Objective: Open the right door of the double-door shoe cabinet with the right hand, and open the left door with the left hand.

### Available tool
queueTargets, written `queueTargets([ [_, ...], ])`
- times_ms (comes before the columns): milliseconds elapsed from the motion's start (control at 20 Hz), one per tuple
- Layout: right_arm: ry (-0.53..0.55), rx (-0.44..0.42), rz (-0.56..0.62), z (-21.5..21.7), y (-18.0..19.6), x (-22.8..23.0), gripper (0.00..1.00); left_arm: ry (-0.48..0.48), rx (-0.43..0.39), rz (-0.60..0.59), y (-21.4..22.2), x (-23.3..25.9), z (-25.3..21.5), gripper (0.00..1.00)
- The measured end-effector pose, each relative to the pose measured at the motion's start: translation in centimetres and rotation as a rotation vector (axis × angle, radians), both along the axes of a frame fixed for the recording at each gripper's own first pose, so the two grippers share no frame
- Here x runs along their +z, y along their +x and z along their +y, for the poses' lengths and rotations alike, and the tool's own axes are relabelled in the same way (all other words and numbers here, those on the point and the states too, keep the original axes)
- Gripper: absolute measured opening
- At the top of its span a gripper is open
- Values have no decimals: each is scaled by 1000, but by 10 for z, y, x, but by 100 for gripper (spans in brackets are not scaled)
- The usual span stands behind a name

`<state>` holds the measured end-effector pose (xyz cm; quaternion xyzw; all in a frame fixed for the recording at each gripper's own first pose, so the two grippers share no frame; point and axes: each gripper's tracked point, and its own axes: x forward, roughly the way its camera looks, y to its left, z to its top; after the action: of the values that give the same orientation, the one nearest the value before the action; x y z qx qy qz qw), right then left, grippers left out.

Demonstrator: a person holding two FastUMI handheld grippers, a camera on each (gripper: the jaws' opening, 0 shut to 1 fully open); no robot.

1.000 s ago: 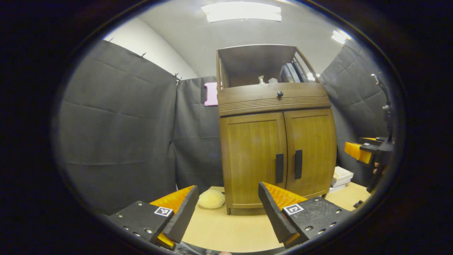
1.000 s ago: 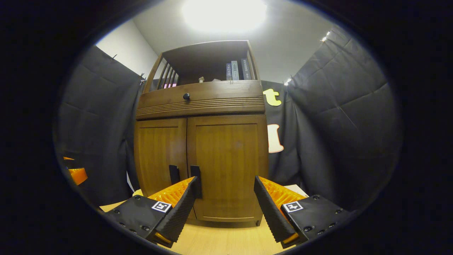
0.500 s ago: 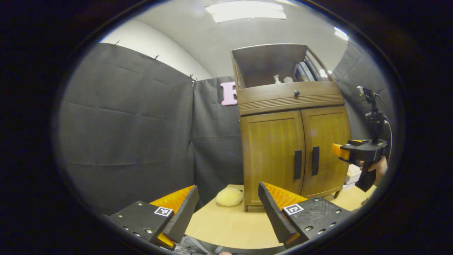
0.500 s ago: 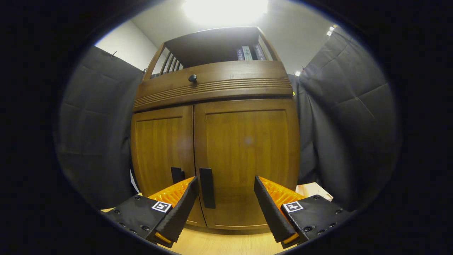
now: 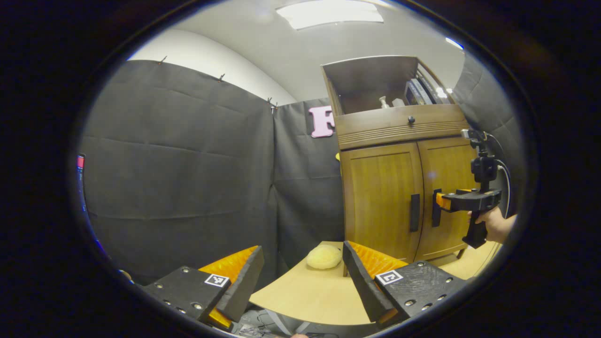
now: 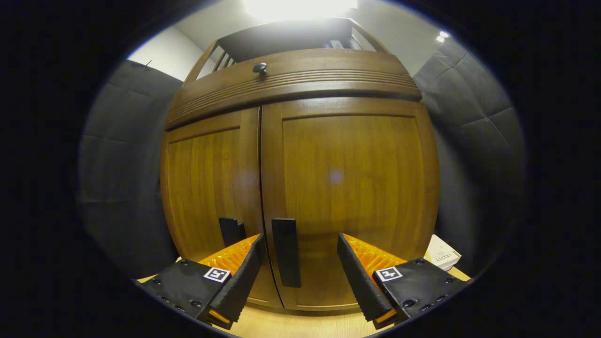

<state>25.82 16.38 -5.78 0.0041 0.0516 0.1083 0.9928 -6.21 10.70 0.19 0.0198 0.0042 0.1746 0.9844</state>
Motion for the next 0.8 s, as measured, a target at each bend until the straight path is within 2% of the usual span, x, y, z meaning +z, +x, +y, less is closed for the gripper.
queueTargets([
  [200,-23,1,53,13,15,-25,80,-3,31,0,-9,1,8,100],
  [300,-10,-10,80,15,24,-34,80,-2,42,3,-10,2,9,100],
  [400,21,-6,116,23,28,-37,55,-2,53,3,-11,0,11,97],
  [450,33,-13,137,22,34,-39,43,-2,57,0,-11,1,11,100],
  [500,46,-26,143,18,28,-31,46,-6,59,-3,-12,-1,11,100],
  [550,41,-29,151,21,40,-41,37,-9,57,-6,-11,0,11,97],
  [600,28,-23,139,20,33,-38,34,-12,55,-10,-12,0,10,100],
  [650,12,-17,134,18,32,-37,25,-12,48,-11,-12,0,10,100],
  [750,10,-12,134,19,24,-39,19,-9,35,-10,-13,1,9,100],
  [800,15,-6,131,18,20,-37,19,-8,30,-13,-13,0,8,100],
])
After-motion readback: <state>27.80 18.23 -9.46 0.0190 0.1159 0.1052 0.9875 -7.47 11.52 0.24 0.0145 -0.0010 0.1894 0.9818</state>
